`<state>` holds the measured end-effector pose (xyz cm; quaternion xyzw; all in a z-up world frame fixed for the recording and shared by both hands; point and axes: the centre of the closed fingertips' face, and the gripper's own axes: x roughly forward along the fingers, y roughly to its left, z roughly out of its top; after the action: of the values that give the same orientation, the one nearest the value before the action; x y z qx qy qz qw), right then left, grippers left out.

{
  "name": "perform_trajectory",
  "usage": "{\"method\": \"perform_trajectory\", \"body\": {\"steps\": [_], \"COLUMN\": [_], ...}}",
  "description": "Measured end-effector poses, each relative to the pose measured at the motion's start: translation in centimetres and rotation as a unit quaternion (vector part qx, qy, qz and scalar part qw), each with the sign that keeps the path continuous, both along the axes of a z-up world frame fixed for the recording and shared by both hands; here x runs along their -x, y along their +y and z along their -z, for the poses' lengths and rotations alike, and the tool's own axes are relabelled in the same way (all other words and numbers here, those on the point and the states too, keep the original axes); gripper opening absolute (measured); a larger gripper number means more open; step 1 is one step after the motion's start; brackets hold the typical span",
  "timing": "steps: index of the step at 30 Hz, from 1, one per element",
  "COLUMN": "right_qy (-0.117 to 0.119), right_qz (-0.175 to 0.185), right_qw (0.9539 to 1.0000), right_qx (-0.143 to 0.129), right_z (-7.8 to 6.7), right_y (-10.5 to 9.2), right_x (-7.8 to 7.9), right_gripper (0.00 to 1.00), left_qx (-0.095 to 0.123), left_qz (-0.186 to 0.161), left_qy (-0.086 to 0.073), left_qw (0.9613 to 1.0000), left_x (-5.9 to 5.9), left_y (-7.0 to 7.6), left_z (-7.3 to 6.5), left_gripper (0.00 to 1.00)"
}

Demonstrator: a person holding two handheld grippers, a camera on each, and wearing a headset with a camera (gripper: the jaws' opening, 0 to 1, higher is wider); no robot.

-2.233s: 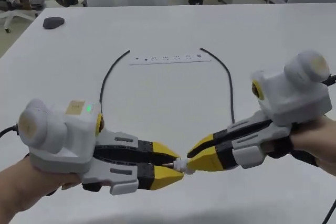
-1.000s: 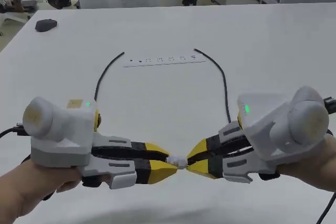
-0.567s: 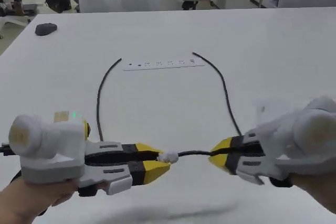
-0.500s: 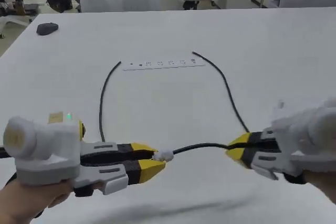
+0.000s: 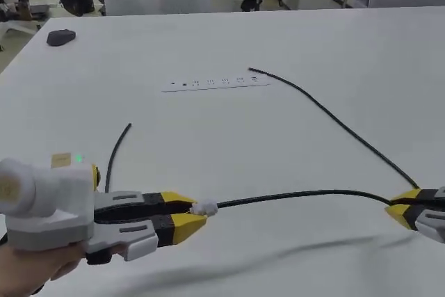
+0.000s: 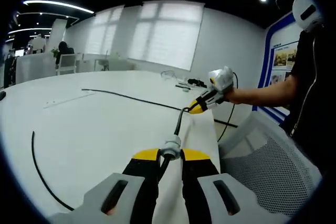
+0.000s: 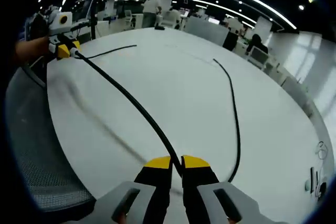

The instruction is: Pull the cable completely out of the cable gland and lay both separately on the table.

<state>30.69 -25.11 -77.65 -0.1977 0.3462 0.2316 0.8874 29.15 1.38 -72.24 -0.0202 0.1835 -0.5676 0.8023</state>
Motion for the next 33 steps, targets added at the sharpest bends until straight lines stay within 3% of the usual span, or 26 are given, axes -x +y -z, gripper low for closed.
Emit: {"method": "perform_trajectory", "body": {"steps": [2, 5, 6, 8, 10, 13, 15, 18, 20, 21, 22, 23, 25, 26, 27, 28, 29, 33], "right_qy": [0.013, 0.014, 0.002, 0.004, -0.006, -0.033, -0.035, -0.02, 0.0, 0.018, 0.021, 0.026, 0.015, 0.032, 0.027, 0.027, 0.034, 0.04], "right_qz": [-0.01, -0.031, -0.056, -0.069, -0.116, -0.2, -0.244, -0.32, -0.343, -0.344, -0.355, -0.37, -0.387, -0.397, -0.396, -0.4, -0.409, -0.419], "right_qw": [0.9999, 0.9992, 0.9983, 0.9975, 0.9929, 0.9784, 0.9683, 0.9468, 0.9391, 0.9379, 0.9337, 0.9281, 0.922, 0.9174, 0.9177, 0.9162, 0.9117, 0.9072], "right_qx": [0.004, 0.022, 0.018, -0.013, -0.026, -0.043, -0.042, -0.024, -0.029, -0.039, -0.046, -0.031, -0.003, -0.004, -0.005, -0.004, 0.005, 0.015], "right_z": [0.3, -0.1, -1.0, -2.3, -4.2, -7.6, -8.5, -8.4, -8.0, -7.7, -7.5, -7.1, -6.7, -6.4, -6.4, -6.3, -6.0, -5.7], "right_y": [0.1, 0.5, 1.5, 3.5, 6.2, 11.9, 14.6, 18.8, 20.3, 20.9, 21.7, 21.9, 22.4, 22.7, 23.0, 23.2, 23.3, 23.5], "right_x": [0.3, 0.3, 0.3, 0.4, 0.3, 0.3, 0.7, 1.7, 2.3, 2.6, 2.7, 2.9, 2.6, 3.1, 2.9, 2.9, 3.2, 3.4], "right_gripper": [0.01, 0.03, 0.07, 0.21, 0.28, 0.25, 0.23, 0.19, 0.13, 0.13, 0.13, 0.11, 0.07, 0.04, 0.03, 0.02, 0.01, 0.0], "left_qx": [-0.002, -0.004, -0.003, -0.002, -0.001, -0.015, -0.029, -0.032, -0.034, -0.035, -0.036, -0.039, -0.046, -0.048, -0.051, -0.054, -0.057, -0.065], "left_qz": [0.0, 0.0, -0.001, -0.002, 0.001, 0.02, 0.037, 0.053, 0.058, 0.06, 0.062, 0.065, 0.077, 0.081, 0.085, 0.087, 0.089, 0.095], "left_qy": [0.001, 0.004, 0.008, -0.001, -0.002, -0.014, -0.023, -0.03, -0.036, -0.037, -0.037, -0.041, -0.05, -0.051, -0.052, -0.054, -0.057, -0.059], "left_qw": [1.0, 1.0, 1.0, 1.0, 1.0, 0.9996, 0.9986, 0.9976, 0.9971, 0.9969, 0.9967, 0.9963, 0.9947, 0.9942, 0.9937, 0.9933, 0.9928, 0.9916], "left_x": [0.0, 0.0, -0.1, -0.2, -0.3, -0.2, 0.1, 0.5, 0.5, 0.5, 0.6, 0.7, 1.1, 1.2, 1.3, 1.3, 1.3, 1.5], "left_y": [0.0, 0.1, 0.2, 0.3, 0.0, -0.6, -1.1, -1.8, -2.0, -2.1, -2.2, -2.2, -2.4, -2.4, -2.5, -2.5, -2.5, -2.5], "left_z": [0.1, 0.2, 0.1, -0.3, -0.7, -1.0, -1.1, -1.7, -1.8, -1.9, -2.1, -2.2, -2.3, -2.3, -2.3, -2.2, -2.1, -1.8], "left_gripper": [0.14, 0.14, 0.14, 0.14, 0.14, 0.14, 0.14, 0.14, 0.14, 0.14, 0.14, 0.14, 0.14, 0.14, 0.14, 0.14, 0.14, 0.14]}}
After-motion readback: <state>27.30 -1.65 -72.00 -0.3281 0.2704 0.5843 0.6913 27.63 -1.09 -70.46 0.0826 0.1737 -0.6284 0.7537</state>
